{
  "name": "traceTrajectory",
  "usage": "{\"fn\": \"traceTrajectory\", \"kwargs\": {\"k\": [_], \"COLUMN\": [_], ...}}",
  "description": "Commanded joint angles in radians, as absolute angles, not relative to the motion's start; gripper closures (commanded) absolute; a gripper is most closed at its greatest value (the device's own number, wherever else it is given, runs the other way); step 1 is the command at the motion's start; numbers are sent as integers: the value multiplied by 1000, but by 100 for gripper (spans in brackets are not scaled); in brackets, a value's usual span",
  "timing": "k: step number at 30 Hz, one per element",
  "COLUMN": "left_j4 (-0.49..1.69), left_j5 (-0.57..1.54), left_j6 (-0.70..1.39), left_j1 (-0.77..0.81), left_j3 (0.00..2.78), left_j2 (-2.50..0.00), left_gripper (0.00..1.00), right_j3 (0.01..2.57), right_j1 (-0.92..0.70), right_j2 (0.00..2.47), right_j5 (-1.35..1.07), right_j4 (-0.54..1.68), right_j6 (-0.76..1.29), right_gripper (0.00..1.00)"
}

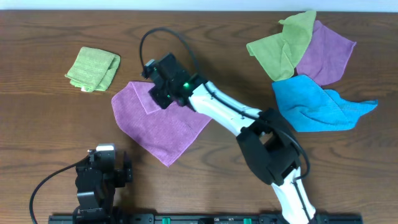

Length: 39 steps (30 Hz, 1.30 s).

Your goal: Fold the cloth

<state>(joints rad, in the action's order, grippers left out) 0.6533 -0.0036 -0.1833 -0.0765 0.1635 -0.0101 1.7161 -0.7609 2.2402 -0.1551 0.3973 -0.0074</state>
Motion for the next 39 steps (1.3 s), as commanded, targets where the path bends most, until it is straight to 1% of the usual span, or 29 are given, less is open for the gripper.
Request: {"fn": "traceTrajectory", "kwargs": {"k": [1,3,5,6,8,9,18,23,28,31,35,39], "left_j4": [654,654,654,654,654,654,654,654,654,654,654,654], "left_j5": [-7,-7,-7,-7,-7,-7,-7,-7,-7,-7,-7,-7], "left_j6": [-176,-176,-176,-176,-176,-176,-176,-176,-176,-176,-176,-176], "left_j1": [-72,-72,-72,-72,-72,-72,-72,-72,-72,-72,-72,-72], "left_j3": [155,155,155,155,155,155,155,155,155,155,155,155], "left_j2": [-4,-4,-4,-4,-4,-4,-4,-4,-4,-4,-4,-4], "left_gripper": [5,5,5,5,5,5,5,4,5,5,5,5], "right_j3": [1712,1712,1712,1712,1712,1712,1712,1712,1712,1712,1712,1713], "right_j1": [-774,-770,-754,-743,-721,-710,-603,-563,-522,-494,-470,-470], "right_j2": [2276,2292,2302,2305,2314,2321,2342,2342,2342,2342,2341,2331], "right_j5": [-61,28,65,64,64,64,64,73,170,176,167,122], "right_j4": [392,401,408,411,416,419,508,655,799,884,1000,1045], "right_j6": [6,33,40,41,56,60,97,112,287,387,478,486], "right_gripper": [62,66,75,80,94,99,99,99,98,98,98,98]}}
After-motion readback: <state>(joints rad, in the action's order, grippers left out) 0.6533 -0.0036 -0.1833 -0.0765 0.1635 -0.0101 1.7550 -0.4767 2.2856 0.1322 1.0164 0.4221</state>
